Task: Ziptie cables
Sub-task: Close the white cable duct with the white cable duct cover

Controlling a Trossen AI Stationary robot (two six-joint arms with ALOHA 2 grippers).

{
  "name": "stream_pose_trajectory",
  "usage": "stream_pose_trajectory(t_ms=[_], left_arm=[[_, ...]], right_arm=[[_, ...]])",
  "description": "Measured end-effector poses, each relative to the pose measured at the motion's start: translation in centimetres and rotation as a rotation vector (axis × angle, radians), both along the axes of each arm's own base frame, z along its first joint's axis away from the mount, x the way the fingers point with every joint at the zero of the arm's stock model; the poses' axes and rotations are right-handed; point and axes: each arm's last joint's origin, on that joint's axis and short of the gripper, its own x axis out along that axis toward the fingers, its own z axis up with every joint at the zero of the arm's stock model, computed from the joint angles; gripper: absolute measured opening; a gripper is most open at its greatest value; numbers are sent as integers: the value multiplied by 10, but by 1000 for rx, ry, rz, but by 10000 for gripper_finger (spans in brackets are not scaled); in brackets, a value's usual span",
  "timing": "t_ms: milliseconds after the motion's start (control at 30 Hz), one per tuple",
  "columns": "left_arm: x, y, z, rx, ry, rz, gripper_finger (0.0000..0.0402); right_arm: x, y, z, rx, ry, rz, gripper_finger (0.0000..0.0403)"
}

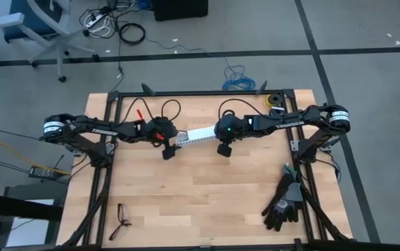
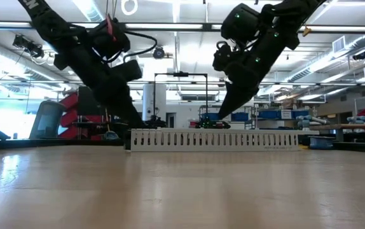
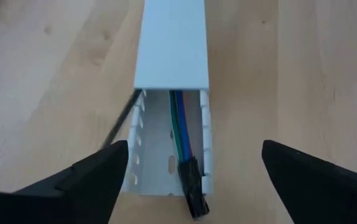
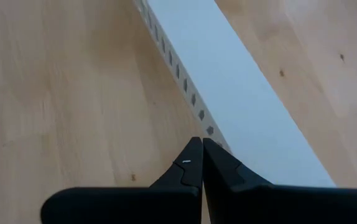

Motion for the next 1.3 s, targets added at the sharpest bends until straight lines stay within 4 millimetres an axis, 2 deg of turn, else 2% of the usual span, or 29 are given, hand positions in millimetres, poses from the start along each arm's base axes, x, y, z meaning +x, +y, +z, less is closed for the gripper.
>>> stream_pose_trajectory(t_ms=[367,633,933,1300], left_arm=[[6,2,0,56,-40,-5,390],[16,5,-20,76,-16,-45,390],[20,6,-29,93,-12,-63,387],[16,7,-34,90,-1,-49,300]], right_arm=[[1,0,1,-6,-18,4,0],[6,-1,5,-29,-76,19,0],[7,-2,2,-34,-103,16,0],[6,-5,-1,-39,-136,6,0]])
